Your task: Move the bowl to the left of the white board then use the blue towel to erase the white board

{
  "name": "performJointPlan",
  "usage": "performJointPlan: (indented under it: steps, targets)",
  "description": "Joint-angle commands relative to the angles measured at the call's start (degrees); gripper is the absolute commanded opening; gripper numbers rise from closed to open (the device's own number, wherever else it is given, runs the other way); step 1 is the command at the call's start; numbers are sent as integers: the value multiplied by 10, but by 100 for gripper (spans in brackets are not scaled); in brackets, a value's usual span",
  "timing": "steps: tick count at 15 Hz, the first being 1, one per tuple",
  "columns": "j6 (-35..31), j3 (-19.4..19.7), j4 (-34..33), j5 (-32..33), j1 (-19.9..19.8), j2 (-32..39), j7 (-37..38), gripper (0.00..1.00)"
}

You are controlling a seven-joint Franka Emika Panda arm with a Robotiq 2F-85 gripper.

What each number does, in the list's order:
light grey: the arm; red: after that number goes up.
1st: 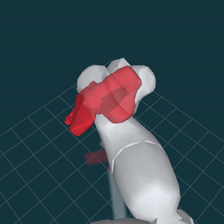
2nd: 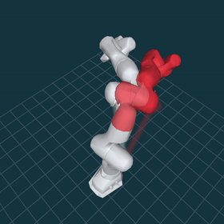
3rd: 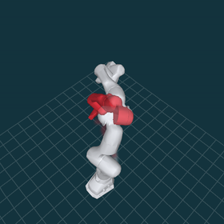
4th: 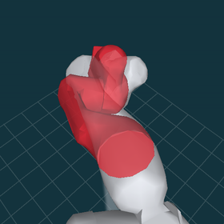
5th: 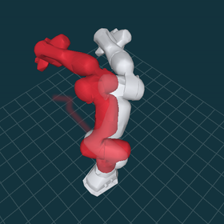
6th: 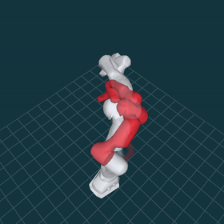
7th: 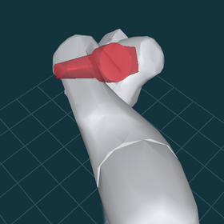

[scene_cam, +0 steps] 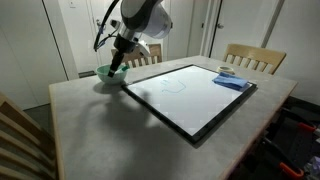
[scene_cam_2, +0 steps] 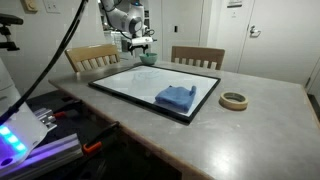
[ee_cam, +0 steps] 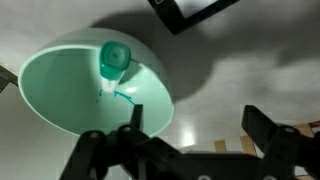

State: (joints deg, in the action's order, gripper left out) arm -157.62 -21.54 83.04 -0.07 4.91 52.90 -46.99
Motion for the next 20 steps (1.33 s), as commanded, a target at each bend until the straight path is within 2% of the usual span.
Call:
performJointPlan:
  steps: [1, 9, 10, 11, 12, 13, 20]
  targets:
    - [24, 7, -49, 36, 12, 34, -15, 100]
    - [43, 1, -85, 42, 11, 66, -21, 100]
    - [46, 2, -88, 42, 11, 67, -21, 94]
    - [49, 2, -90, 41, 11, 67, -20, 80]
    - [50, 3, -90, 41, 11, 68, -20, 70]
    - [50, 3, -91, 40, 10, 68, -20, 68]
    - [49, 3, -88, 38, 7, 67, -17, 17]
